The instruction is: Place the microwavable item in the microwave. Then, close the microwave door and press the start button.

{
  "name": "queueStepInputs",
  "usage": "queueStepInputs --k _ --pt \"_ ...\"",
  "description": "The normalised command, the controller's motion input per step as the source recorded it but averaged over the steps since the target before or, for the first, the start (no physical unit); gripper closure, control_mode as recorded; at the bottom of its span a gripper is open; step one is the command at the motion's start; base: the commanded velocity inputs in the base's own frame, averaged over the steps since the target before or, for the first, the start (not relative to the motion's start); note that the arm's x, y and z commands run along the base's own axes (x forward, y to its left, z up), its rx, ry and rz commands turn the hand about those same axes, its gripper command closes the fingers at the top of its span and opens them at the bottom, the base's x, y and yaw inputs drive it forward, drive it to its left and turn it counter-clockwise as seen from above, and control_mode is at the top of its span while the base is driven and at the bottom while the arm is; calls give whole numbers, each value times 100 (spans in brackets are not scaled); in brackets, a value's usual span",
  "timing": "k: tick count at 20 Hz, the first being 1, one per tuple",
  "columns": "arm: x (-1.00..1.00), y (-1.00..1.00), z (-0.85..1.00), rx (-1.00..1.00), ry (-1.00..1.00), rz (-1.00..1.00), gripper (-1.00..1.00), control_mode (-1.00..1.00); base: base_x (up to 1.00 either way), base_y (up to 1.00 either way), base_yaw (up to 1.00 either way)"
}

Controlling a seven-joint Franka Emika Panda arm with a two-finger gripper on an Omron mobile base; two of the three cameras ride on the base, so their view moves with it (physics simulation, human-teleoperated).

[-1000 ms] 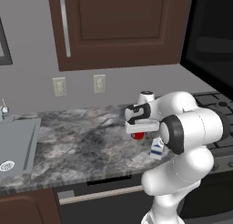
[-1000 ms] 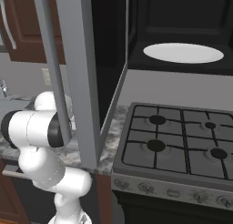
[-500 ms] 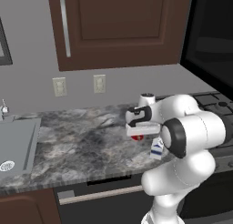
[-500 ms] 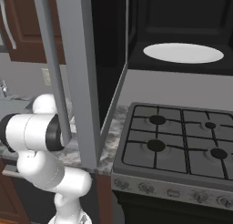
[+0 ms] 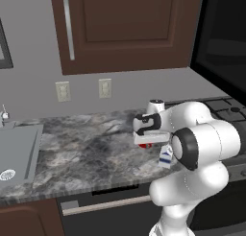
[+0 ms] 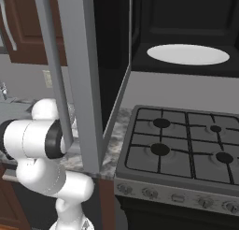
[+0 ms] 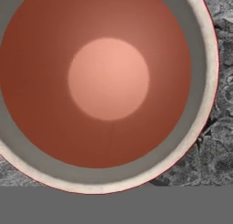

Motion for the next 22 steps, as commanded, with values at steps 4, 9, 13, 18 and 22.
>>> queueStepInputs --k 4,9,13,18,22 --pt "-1 0 27 0 -3 0 100 -100 0 0 0" --pt "-42 0 94 0 -21 0 100 -100 0 0 0" --pt "-73 1 100 0 -25 0 100 -100 0 0 0" --pt "-92 13 100 0 -13 0 100 -100 0 0 0" --pt "-100 17 100 0 -2 0 100 -100 0 0 0"
